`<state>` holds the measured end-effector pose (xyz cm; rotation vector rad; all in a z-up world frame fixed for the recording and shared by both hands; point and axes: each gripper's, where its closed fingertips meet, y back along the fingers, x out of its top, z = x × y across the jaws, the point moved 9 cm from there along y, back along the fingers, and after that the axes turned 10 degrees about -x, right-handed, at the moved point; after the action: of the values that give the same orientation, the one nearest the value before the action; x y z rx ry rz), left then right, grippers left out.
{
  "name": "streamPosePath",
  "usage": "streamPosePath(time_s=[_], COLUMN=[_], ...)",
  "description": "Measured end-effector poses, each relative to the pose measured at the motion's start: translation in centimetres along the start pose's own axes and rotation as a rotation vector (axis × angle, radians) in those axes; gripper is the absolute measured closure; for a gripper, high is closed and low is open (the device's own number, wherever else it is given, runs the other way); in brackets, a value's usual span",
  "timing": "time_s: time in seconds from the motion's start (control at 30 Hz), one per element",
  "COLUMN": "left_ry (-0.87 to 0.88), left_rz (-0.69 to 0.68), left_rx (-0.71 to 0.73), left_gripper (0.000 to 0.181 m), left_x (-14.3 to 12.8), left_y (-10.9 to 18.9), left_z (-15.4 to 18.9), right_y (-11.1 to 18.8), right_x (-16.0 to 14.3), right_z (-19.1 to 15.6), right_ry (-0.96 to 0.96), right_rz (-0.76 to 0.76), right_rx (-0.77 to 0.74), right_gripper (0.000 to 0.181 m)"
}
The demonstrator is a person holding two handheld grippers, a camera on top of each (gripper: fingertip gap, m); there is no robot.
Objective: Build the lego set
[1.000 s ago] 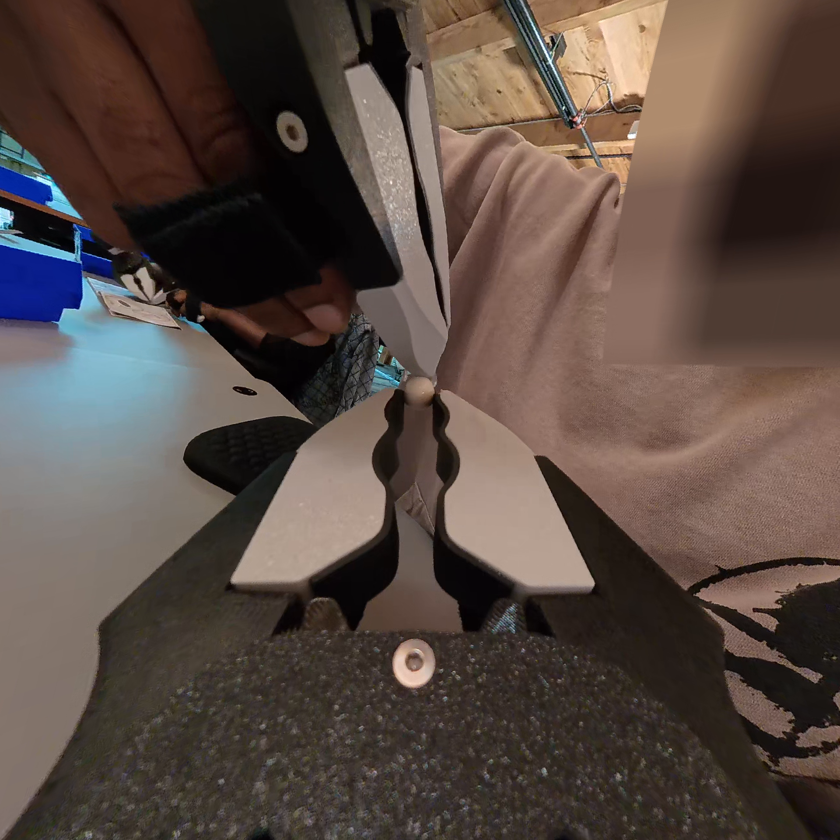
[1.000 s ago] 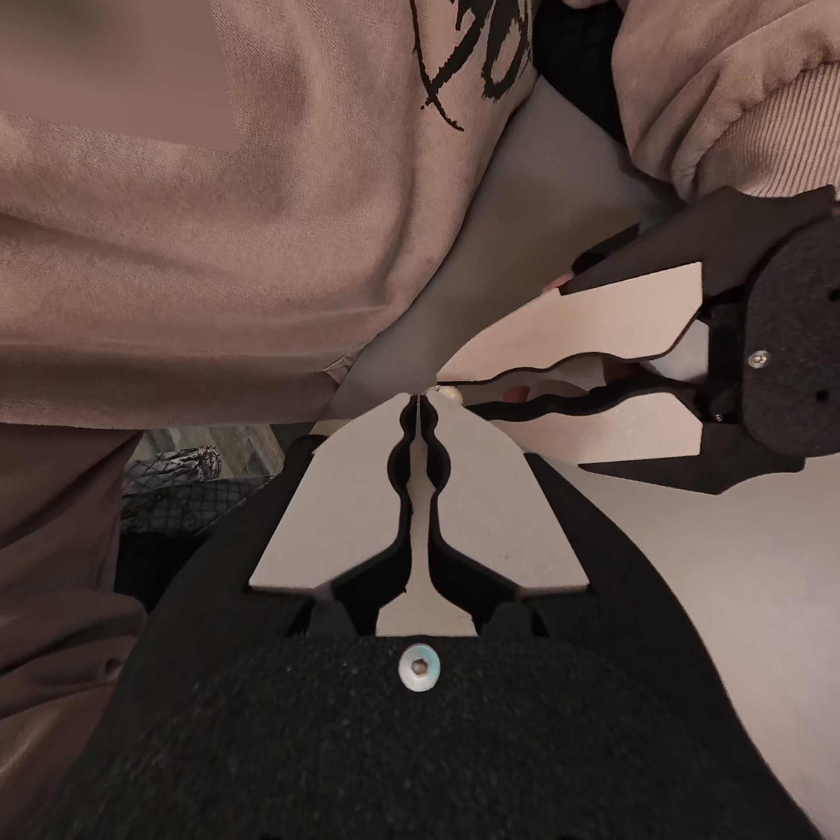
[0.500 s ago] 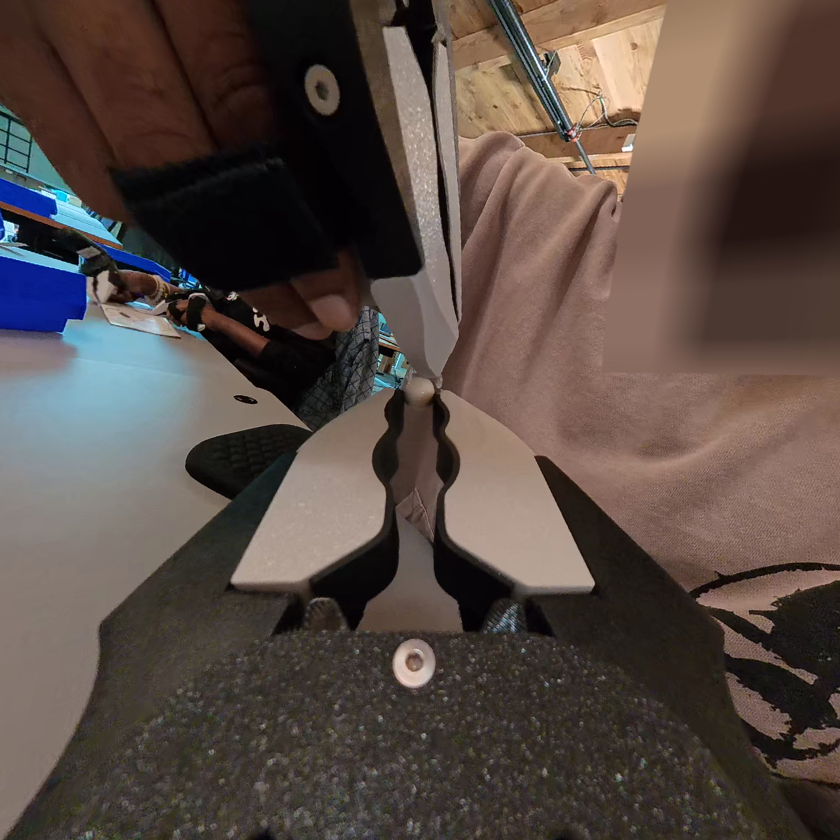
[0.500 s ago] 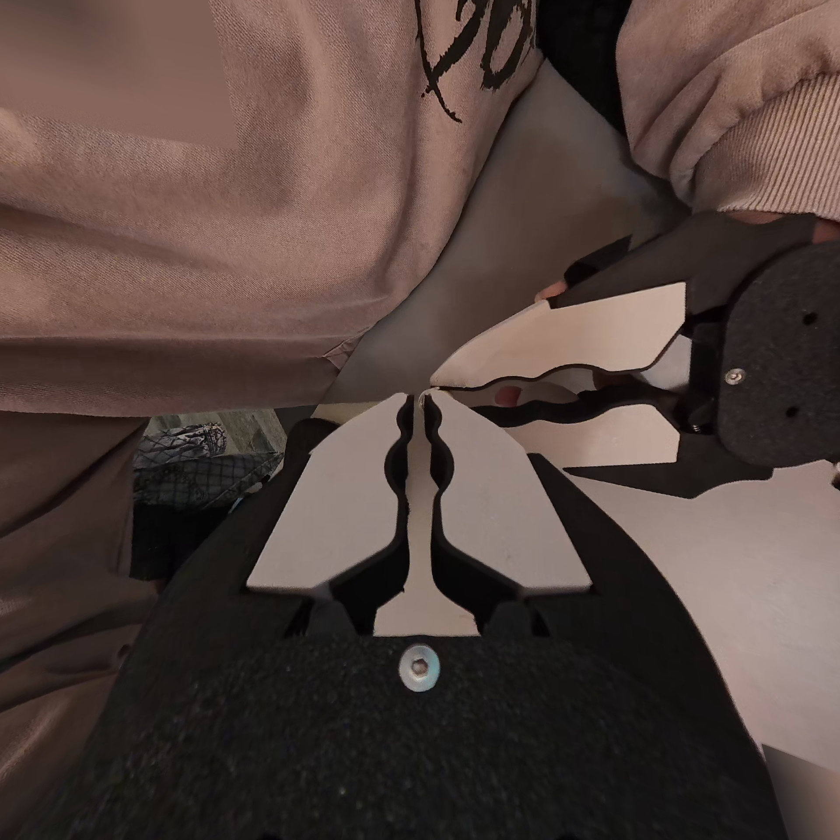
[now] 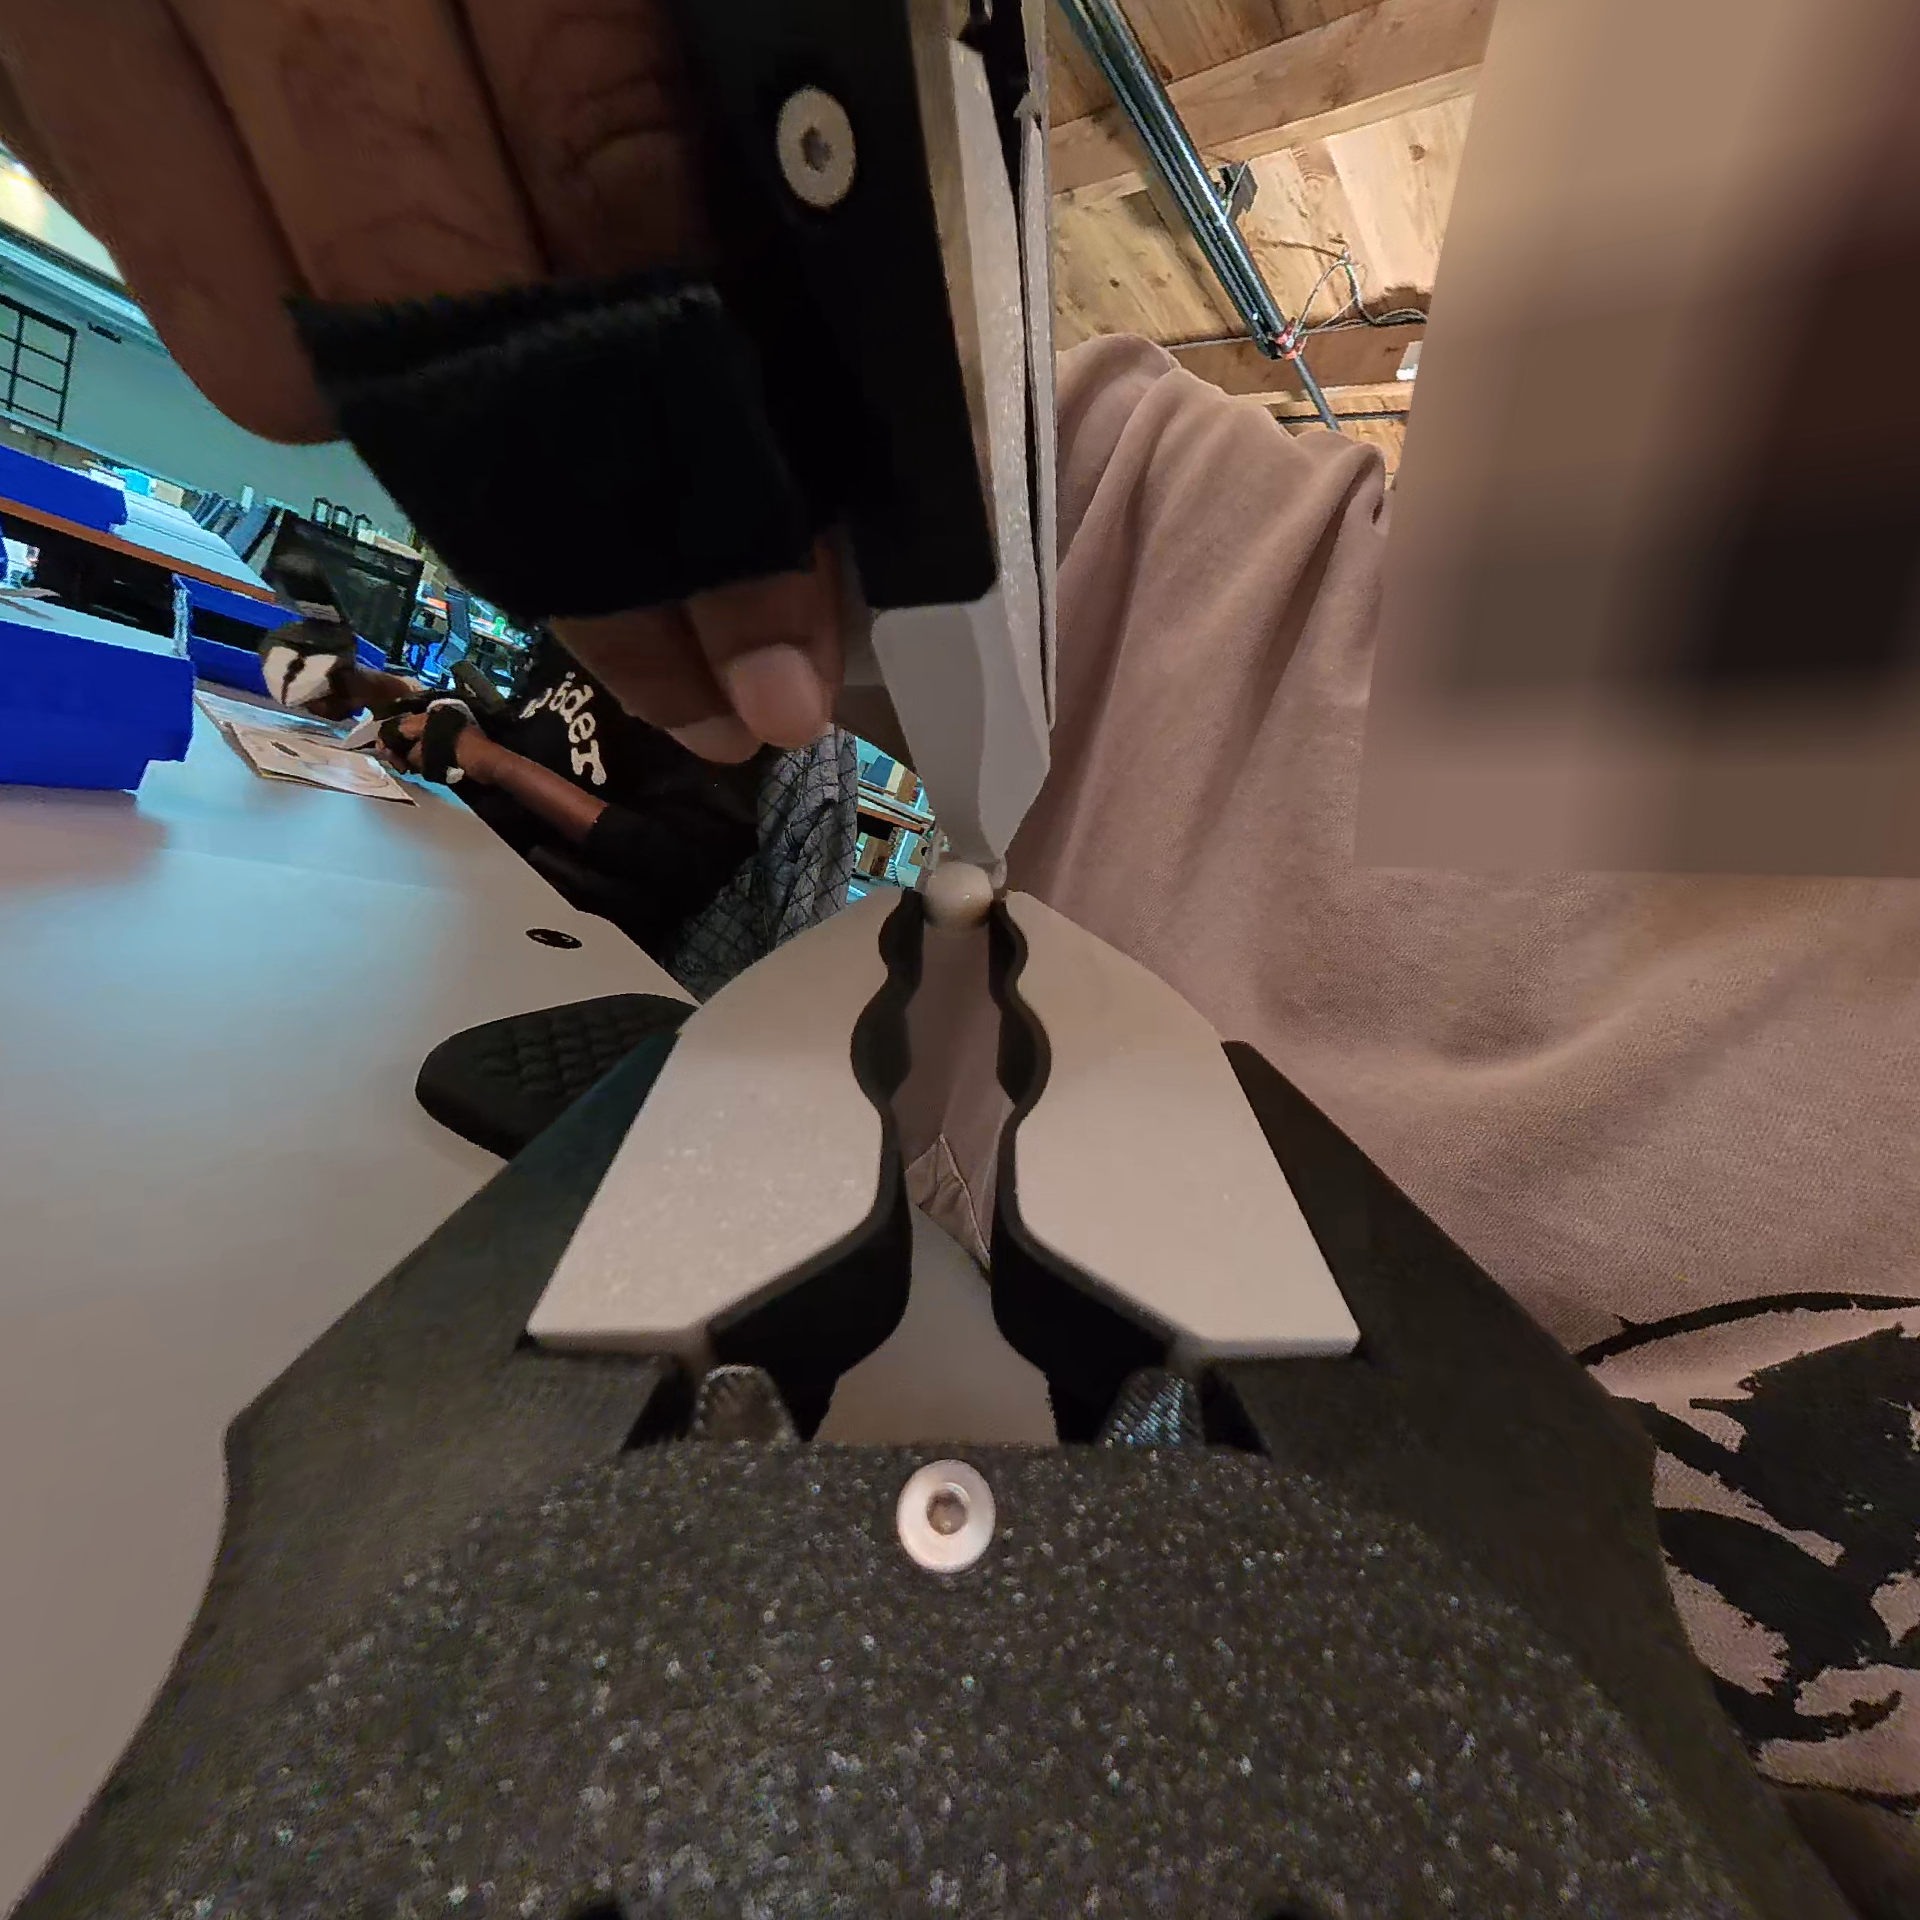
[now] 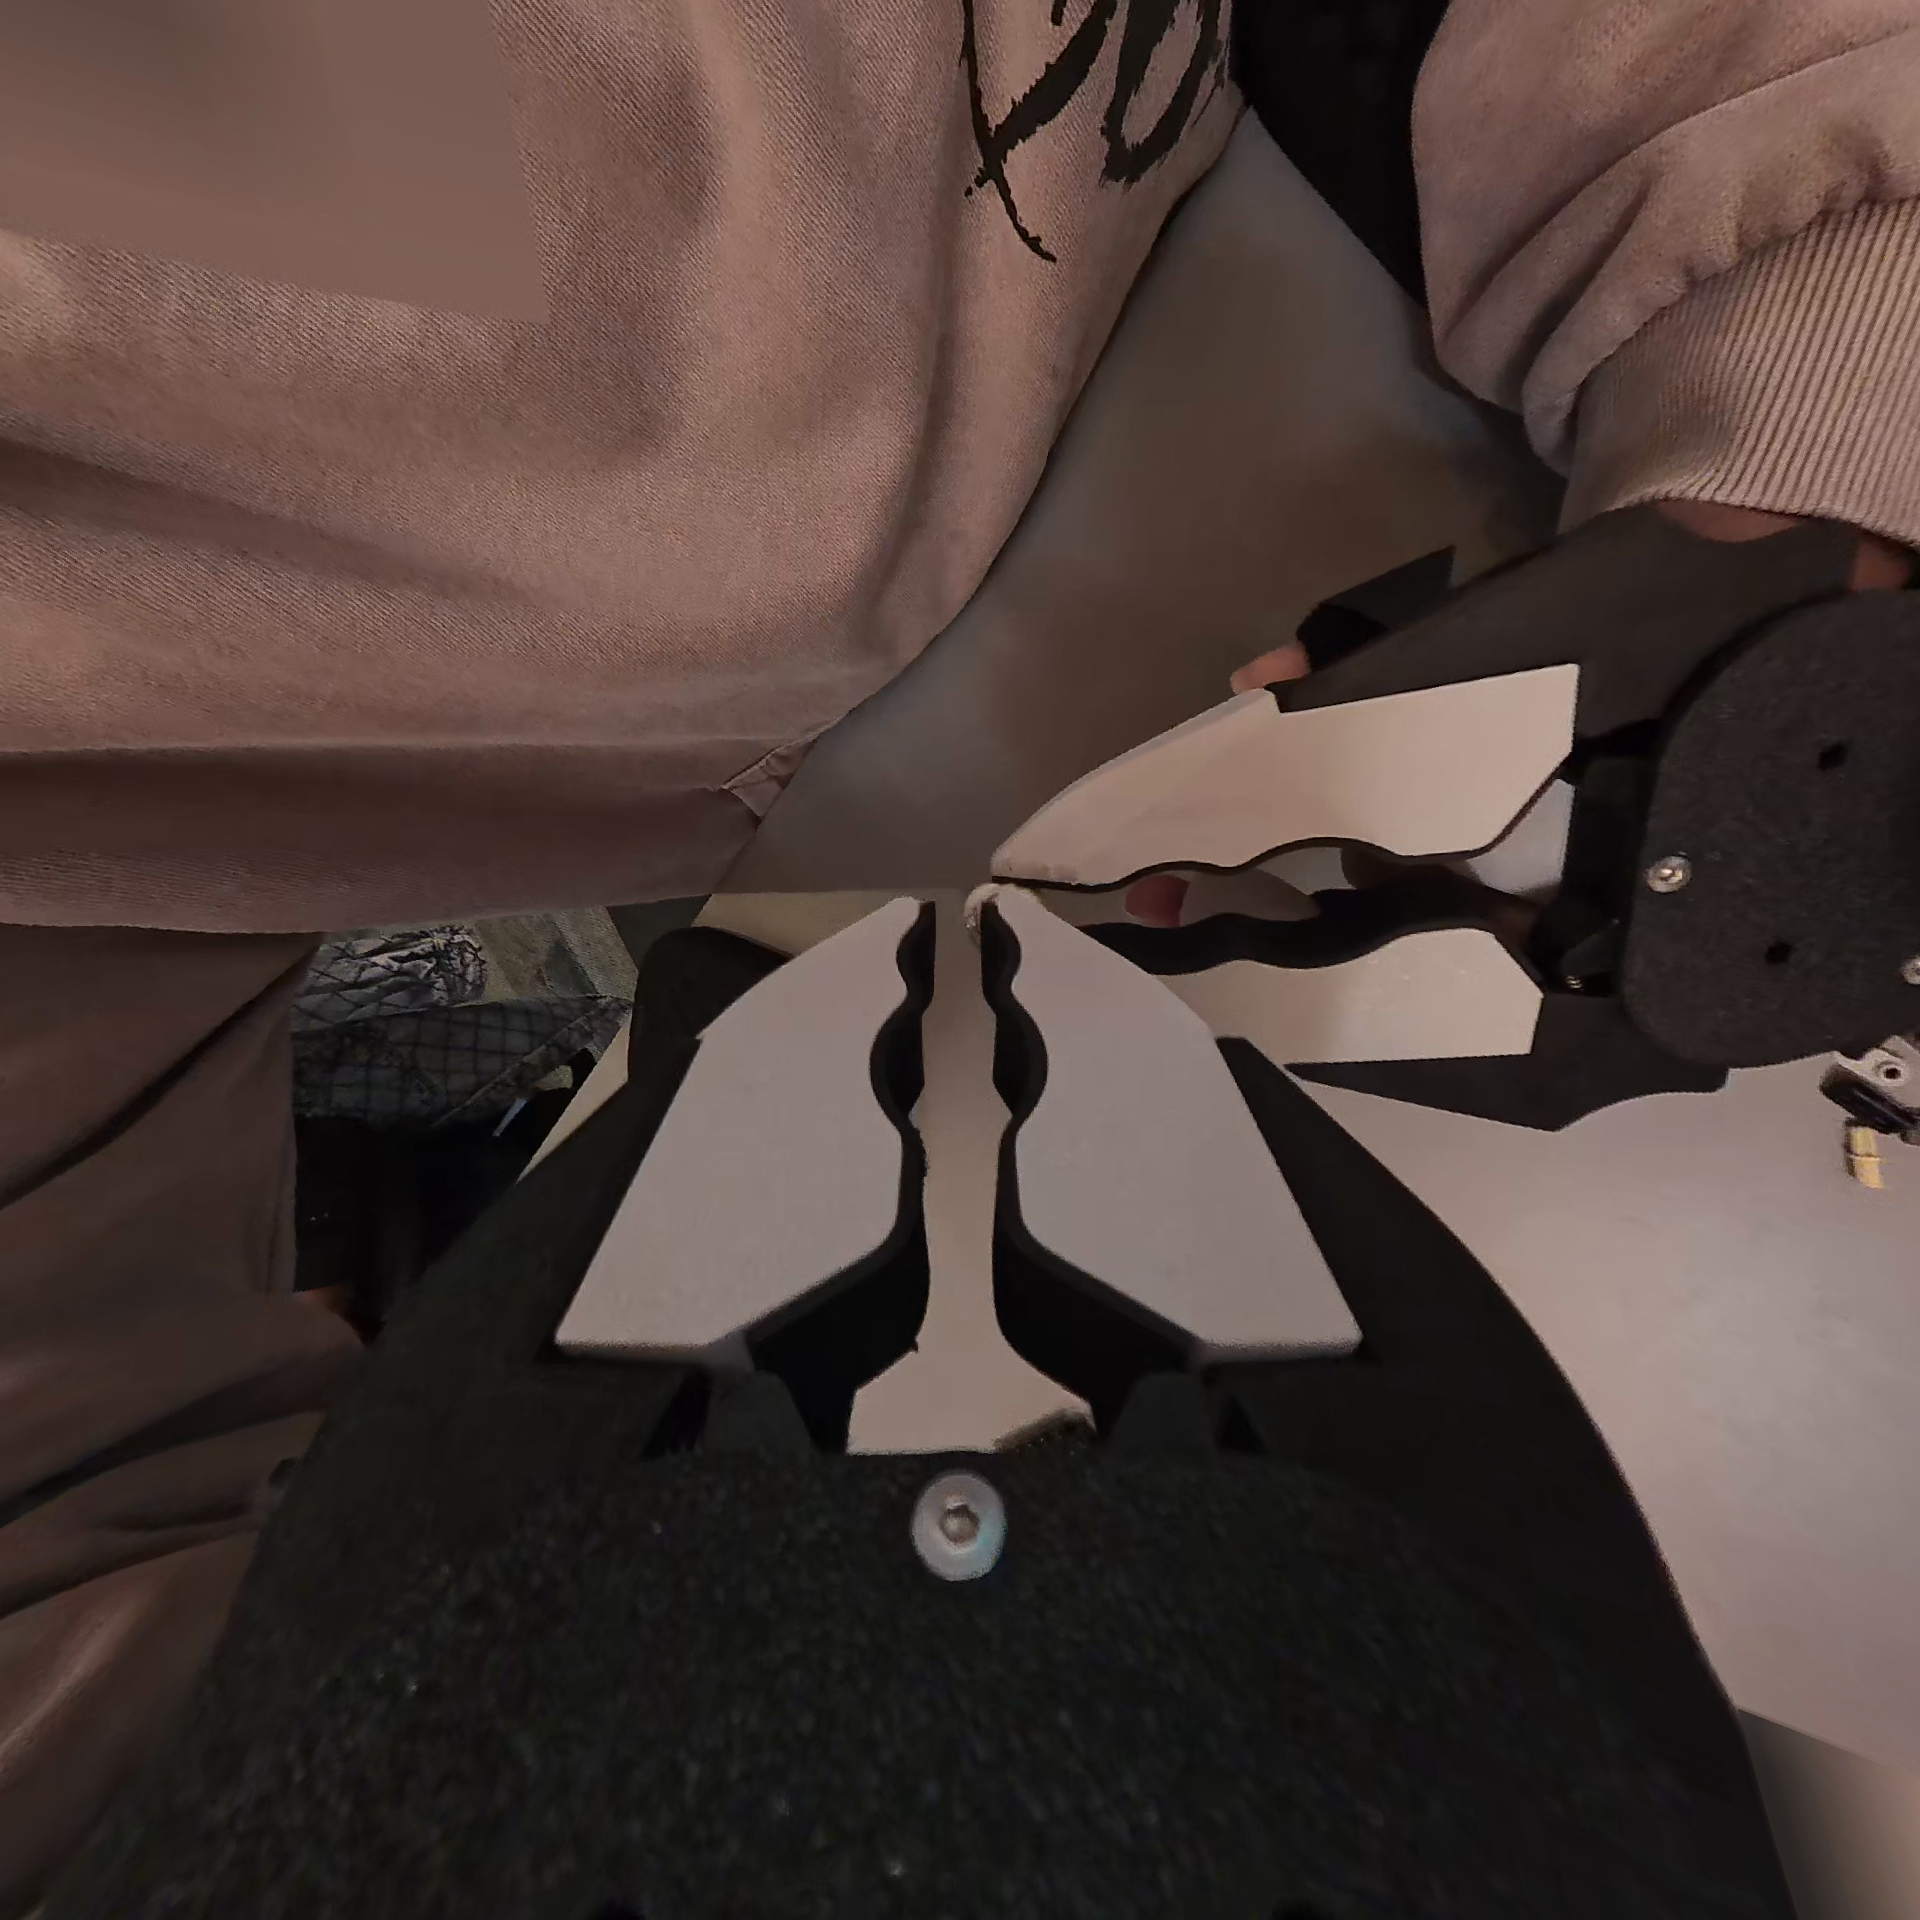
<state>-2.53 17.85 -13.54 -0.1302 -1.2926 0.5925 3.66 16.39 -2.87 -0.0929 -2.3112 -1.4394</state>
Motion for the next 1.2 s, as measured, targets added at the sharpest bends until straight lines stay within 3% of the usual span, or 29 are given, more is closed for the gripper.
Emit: streamPosePath(time_s=[1.2], left_ry=[-0.043], left_rz=[0.041], left_rx=[0.01], left_gripper=[0.169], left_x=[0.9], left_y=[0.6], left_z=[0.6], right_y=[1.1], right_x=[0.1], right_z=[-1.1], right_ry=[0.037], right_rz=[0.056], right_rx=[-0.198], right_gripper=[0.167])
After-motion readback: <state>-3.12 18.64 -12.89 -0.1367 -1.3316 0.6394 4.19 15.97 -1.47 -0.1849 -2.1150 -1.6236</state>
